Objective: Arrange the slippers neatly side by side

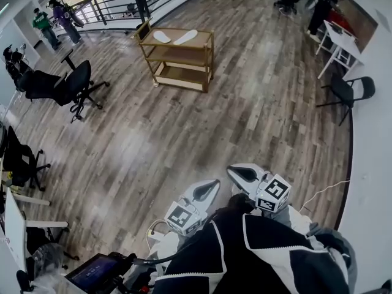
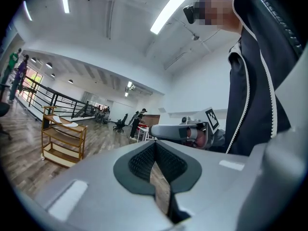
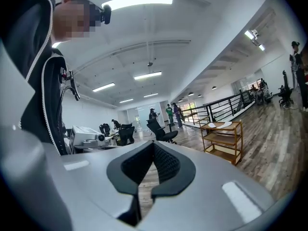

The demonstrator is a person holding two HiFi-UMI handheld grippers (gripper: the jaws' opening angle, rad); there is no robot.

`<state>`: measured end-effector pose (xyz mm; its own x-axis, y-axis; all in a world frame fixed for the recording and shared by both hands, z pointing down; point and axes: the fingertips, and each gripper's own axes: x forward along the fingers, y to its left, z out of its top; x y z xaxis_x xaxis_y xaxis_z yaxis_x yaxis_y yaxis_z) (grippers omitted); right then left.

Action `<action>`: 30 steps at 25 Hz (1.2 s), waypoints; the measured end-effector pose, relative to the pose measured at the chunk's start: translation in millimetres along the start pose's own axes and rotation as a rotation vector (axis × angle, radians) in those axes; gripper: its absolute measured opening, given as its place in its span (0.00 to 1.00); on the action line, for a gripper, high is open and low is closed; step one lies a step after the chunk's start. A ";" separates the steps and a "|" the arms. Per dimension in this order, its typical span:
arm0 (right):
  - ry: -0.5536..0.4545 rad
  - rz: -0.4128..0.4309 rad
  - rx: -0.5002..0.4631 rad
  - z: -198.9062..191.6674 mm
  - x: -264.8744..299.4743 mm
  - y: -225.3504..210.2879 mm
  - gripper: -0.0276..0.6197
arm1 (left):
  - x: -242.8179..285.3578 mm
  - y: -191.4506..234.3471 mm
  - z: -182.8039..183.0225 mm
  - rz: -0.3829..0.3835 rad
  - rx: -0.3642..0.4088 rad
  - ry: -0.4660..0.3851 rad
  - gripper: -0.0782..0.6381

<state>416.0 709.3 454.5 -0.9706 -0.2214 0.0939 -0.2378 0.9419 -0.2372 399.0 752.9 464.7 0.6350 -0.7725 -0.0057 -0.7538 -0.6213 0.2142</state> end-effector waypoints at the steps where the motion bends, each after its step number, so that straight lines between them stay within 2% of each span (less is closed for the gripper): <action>1: 0.005 0.007 0.003 0.9 4.8 -4.9 0.05 | 4.1 4.3 0.1 0.004 -0.006 -0.001 0.12; 8: 0.029 0.091 0.002 5.3 45.1 -56.4 0.05 | 40.1 52.6 4.5 0.067 -0.015 0.005 0.12; 14: 0.067 0.189 -0.064 23.6 75.3 -109.8 0.05 | 92.0 102.8 24.3 0.132 -0.023 0.002 0.12; 23: 0.058 0.199 -0.054 49.5 82.5 -207.0 0.05 | 178.3 155.9 40.5 0.128 -0.007 -0.004 0.12; 30: 0.029 0.216 -0.056 61.0 85.1 -242.2 0.05 | 211.2 178.0 49.4 0.136 0.019 0.001 0.12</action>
<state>388.8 446.9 461.0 -0.9972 -0.0061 0.0747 -0.0211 0.9793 -0.2013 390.6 472.7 453.4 0.5266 -0.8498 0.0235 -0.8363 -0.5129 0.1938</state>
